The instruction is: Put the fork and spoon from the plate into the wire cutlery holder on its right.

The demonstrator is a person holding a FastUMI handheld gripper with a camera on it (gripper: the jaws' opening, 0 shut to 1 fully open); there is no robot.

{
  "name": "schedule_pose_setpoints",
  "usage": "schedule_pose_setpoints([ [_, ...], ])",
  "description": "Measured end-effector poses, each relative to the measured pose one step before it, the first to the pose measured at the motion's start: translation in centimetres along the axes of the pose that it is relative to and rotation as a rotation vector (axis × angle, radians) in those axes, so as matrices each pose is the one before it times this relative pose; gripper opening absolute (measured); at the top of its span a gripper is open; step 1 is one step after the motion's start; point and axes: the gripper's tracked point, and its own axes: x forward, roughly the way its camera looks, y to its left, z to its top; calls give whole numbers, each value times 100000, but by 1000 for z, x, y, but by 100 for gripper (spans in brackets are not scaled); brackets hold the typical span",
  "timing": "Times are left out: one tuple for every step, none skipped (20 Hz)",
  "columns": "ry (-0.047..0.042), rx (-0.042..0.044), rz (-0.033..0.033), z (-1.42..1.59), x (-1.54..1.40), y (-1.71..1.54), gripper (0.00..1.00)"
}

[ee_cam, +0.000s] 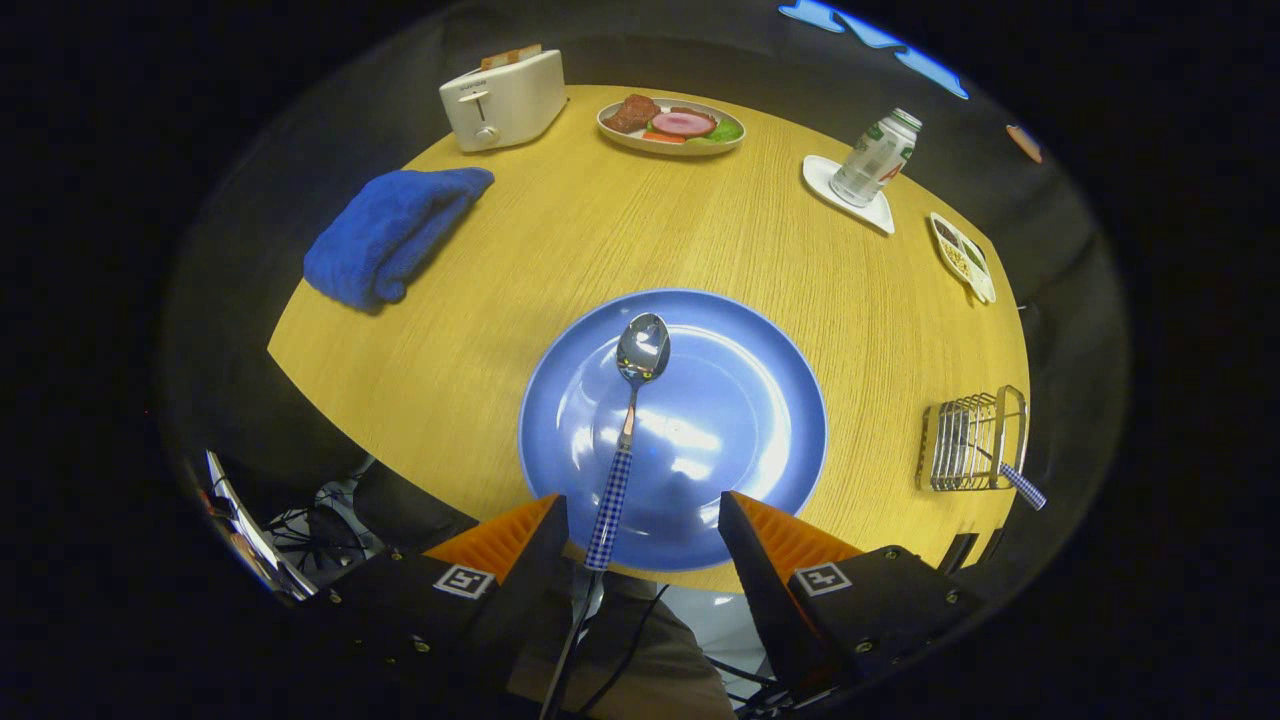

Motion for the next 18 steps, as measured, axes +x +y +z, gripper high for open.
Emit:
schedule_pose_setpoints([
  [1194, 975, -58, -281, 355, -15, 93],
  [905, 785, -15, -163, 369, -18, 93],
  [902, 816, 230, -212, 423, 108, 93],
  [1159, 610, -235, -269, 293, -63, 93],
  [1058, 592, 202, -223, 214, 33, 93],
  [621, 569, -50, -84, 189, 30, 93],
  [222, 450, -78, -52, 181, -9, 93],
  [341, 559, 467, -5, 184, 73, 93],
  [274, 448, 671, 6, 253, 75, 93],
  [507, 613, 377, 44, 250, -22, 93],
  [20, 788, 616, 73, 185, -4, 92],
  [485, 771, 546, 64, 247, -37, 92],
  [-485, 690, 1996, 382, -72, 295, 92],
  [65, 970, 880, -98, 372, 116, 70],
  [2080, 873, -691, -283, 243, -202, 49],
  [3398, -1168, -3, -750, 538, -143, 27],
  [2235, -1154, 168, -284, -28, -49, 31],
  [1295, -706, 410, -285, 191, 16, 31],
])
